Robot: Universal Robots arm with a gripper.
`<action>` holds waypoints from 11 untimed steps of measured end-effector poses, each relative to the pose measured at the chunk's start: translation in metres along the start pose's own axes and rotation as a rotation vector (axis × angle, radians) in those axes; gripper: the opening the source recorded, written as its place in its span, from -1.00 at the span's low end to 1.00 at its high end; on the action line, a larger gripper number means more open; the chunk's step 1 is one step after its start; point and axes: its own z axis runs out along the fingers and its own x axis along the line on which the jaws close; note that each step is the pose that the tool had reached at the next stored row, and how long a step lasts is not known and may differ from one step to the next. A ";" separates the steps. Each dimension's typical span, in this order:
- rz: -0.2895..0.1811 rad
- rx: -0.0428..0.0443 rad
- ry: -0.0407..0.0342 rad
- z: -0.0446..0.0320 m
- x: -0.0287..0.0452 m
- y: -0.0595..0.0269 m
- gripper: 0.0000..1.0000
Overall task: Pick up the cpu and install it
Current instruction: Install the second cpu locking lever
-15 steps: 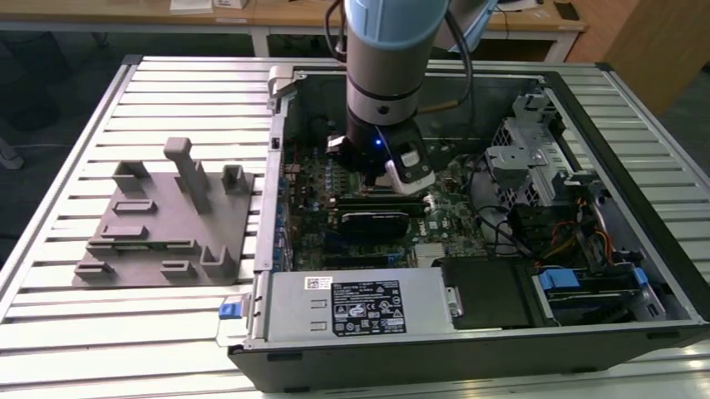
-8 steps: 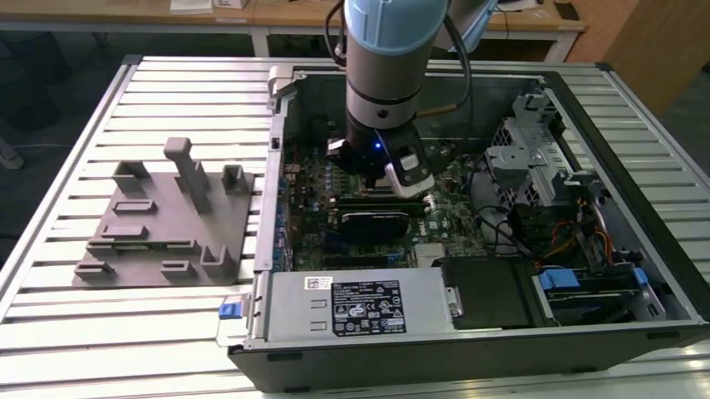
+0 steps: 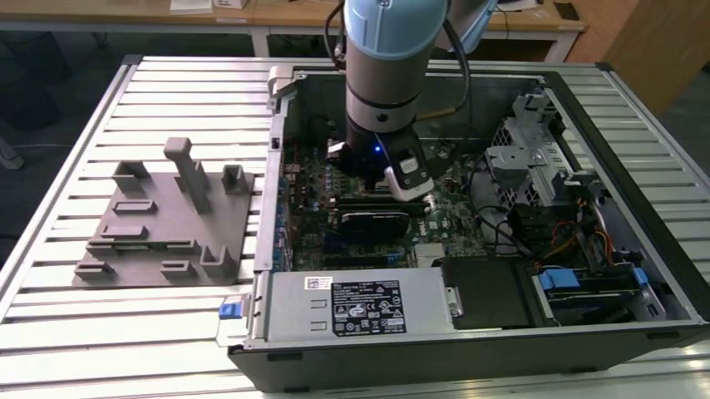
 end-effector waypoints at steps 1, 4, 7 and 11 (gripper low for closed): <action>0.000 0.0000 0.0000 0.0003 0.0002 -0.0007 -0.79; 0.000 -0.0002 -0.0003 0.0021 0.0022 -0.0018 -0.79; 0.000 -0.0001 -0.0004 0.0050 0.0056 -0.0029 -0.79; 0.000 -0.0001 -0.0004 0.0070 0.0066 -0.0035 -0.79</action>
